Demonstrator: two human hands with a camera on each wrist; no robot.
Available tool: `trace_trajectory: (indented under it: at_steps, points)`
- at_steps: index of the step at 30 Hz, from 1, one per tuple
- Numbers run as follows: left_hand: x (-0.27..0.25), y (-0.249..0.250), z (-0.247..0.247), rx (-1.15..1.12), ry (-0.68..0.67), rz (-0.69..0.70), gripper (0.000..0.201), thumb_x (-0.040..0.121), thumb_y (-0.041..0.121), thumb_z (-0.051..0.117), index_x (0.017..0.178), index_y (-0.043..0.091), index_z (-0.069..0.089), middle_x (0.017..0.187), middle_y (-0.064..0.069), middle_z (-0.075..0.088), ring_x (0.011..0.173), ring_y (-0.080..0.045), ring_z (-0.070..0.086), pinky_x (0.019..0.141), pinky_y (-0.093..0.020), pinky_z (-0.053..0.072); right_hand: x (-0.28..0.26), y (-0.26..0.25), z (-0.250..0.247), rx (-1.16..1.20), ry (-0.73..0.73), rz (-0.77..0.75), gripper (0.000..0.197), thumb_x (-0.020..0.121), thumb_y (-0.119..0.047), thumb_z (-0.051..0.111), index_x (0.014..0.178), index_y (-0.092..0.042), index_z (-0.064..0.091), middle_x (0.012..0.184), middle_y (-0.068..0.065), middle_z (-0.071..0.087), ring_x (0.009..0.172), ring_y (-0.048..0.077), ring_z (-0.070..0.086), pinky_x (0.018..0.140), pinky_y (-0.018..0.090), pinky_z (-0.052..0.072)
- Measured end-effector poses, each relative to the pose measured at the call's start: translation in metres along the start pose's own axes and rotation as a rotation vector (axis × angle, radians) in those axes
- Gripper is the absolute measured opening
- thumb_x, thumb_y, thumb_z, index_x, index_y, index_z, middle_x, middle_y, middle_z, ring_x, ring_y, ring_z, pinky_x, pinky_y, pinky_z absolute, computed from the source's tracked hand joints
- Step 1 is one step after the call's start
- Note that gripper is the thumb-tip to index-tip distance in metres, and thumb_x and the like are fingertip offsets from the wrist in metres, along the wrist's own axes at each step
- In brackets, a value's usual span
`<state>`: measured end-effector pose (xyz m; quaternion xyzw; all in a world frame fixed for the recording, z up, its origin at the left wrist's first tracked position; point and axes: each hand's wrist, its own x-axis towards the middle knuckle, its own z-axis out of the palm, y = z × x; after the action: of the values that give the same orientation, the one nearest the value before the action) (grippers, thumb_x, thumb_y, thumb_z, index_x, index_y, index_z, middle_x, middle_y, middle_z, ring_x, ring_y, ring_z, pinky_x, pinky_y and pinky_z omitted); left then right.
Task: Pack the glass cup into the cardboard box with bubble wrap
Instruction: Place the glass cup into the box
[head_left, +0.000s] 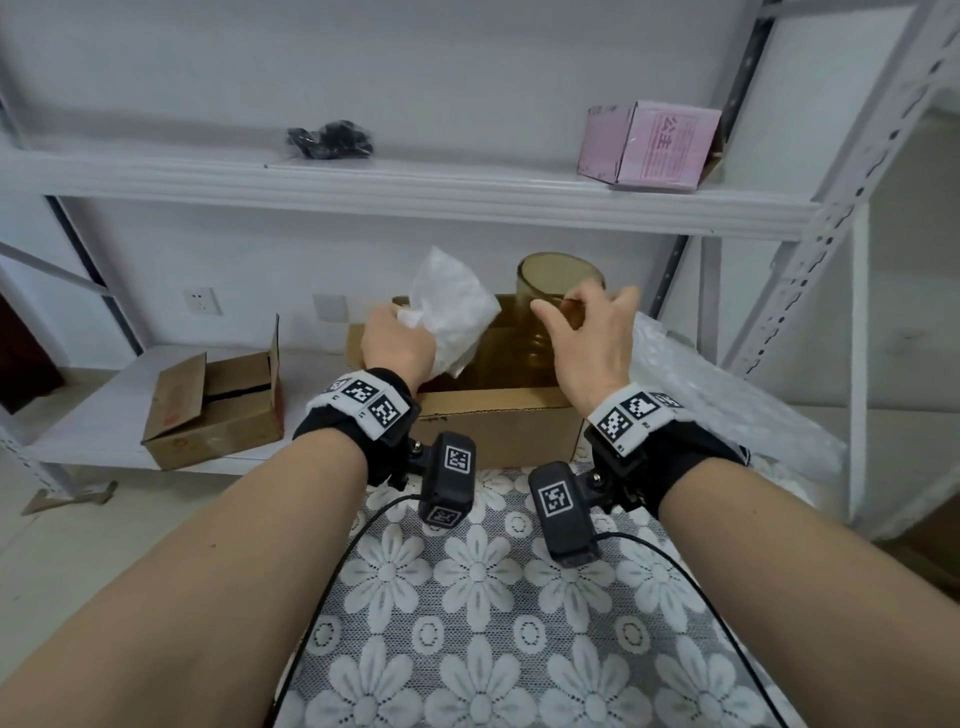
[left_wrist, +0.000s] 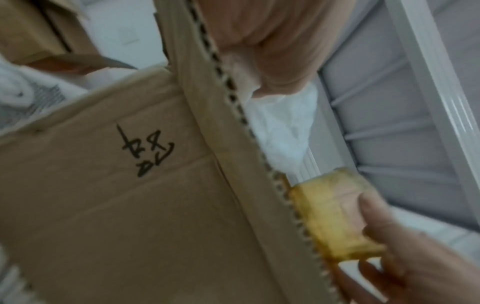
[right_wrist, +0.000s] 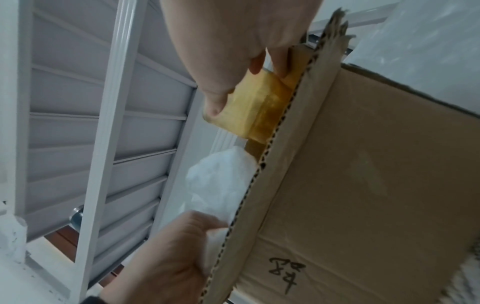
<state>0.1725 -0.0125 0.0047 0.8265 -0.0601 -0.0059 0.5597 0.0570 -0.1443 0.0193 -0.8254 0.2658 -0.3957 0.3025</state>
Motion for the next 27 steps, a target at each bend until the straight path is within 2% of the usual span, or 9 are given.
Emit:
trace_trajectory:
  at_steps: [2,4,12,14,17,20,23,25,27]
  points:
    - [-0.001,0.004,0.001,0.183,-0.149,0.021,0.032,0.091,0.006,0.046,0.123,0.004,0.051,0.116,-0.013,0.060,0.107,-0.030,0.060,0.085,-0.034,0.050,0.001,-0.001,-0.003,0.093,0.056,0.028,0.030,0.087,-0.038,0.064,0.093,-0.010,0.056,0.101,0.003,0.033,0.090,0.021,0.047,0.086,0.026,0.041]
    - [0.000,0.012,-0.002,0.374,-0.262,0.037,0.034,0.092,0.004,0.044,0.125,-0.003,0.049,0.123,-0.018,0.057,0.111,-0.032,0.056,0.080,-0.031,0.045,0.001,-0.001,-0.004,0.193,0.099,0.054,0.030,0.086,-0.036,0.065,0.095,-0.009,0.057,0.102,0.003,0.033,0.090,0.020,0.048,0.086,0.025,0.042]
    - [0.006,0.034,-0.006,0.649,-0.459,-0.008,0.033,0.091,0.010,0.054,0.120,-0.007,0.052,0.121,-0.020,0.057,0.110,-0.034,0.057,0.075,-0.032,0.042,0.000,-0.008,-0.004,0.373,0.267,0.005,0.026,0.085,-0.027,0.070,0.090,-0.004,0.059,0.096,0.001,0.032,0.072,0.003,0.042,0.071,0.002,0.039]
    - [0.004,0.030,0.000,0.655,-0.495,0.000,0.041,0.088,0.013,0.059,0.123,-0.006,0.051,0.122,-0.019,0.057,0.110,-0.034,0.056,0.077,-0.034,0.045,-0.001,-0.010,-0.002,0.374,0.214,-0.004,0.027,0.084,-0.029,0.070,0.090,-0.005,0.059,0.091,-0.004,0.032,0.075,0.010,0.044,0.072,0.004,0.038]
    - [0.004,0.019,0.007,0.564,-0.501,-0.043,0.053,0.089,0.029,0.058,0.130,-0.002,0.047,0.126,-0.021,0.057,0.112,-0.037,0.056,0.091,-0.040,0.047,-0.006,-0.009,0.003,0.333,0.125,-0.029,0.026,0.083,-0.033,0.070,0.088,-0.009,0.060,0.092,0.000,0.035,0.080,0.014,0.043,0.073,0.006,0.035]
    - [0.006,0.011,0.008,0.393,-0.461,-0.095,0.062,0.087,0.044,0.060,0.126,-0.003,0.051,0.109,-0.015,0.061,0.097,-0.031,0.060,0.083,-0.036,0.048,-0.012,-0.005,0.007,0.289,0.052,-0.022,0.027,0.084,-0.036,0.068,0.087,-0.012,0.059,0.093,0.001,0.036,0.075,0.005,0.040,0.072,0.007,0.036]
    - [0.005,0.011,0.010,0.485,-0.461,-0.001,0.064,0.082,0.053,0.064,0.116,-0.001,0.058,0.102,-0.011,0.061,0.090,-0.027,0.059,0.079,-0.034,0.048,-0.014,-0.002,0.009,0.237,0.014,-0.003,0.027,0.085,-0.039,0.066,0.088,-0.014,0.057,0.096,0.003,0.036,0.076,0.004,0.040,0.073,0.013,0.038]
    - [0.002,0.013,0.010,0.554,-0.469,0.034,0.056,0.085,0.051,0.061,0.116,0.004,0.059,0.113,-0.012,0.063,0.099,-0.030,0.060,0.088,-0.038,0.050,-0.012,-0.002,0.009,0.212,0.010,0.018,0.029,0.085,-0.040,0.066,0.090,-0.013,0.057,0.099,0.004,0.037,0.080,0.010,0.042,0.077,0.018,0.038]
    - [0.000,0.016,0.009,0.579,-0.463,0.069,0.045,0.088,0.034,0.062,0.122,0.005,0.057,0.122,-0.013,0.060,0.108,-0.030,0.058,0.095,-0.039,0.049,-0.010,-0.002,0.009,0.171,-0.015,0.031,0.031,0.085,-0.041,0.065,0.091,-0.013,0.057,0.101,0.005,0.038,0.081,0.013,0.043,0.078,0.021,0.039]
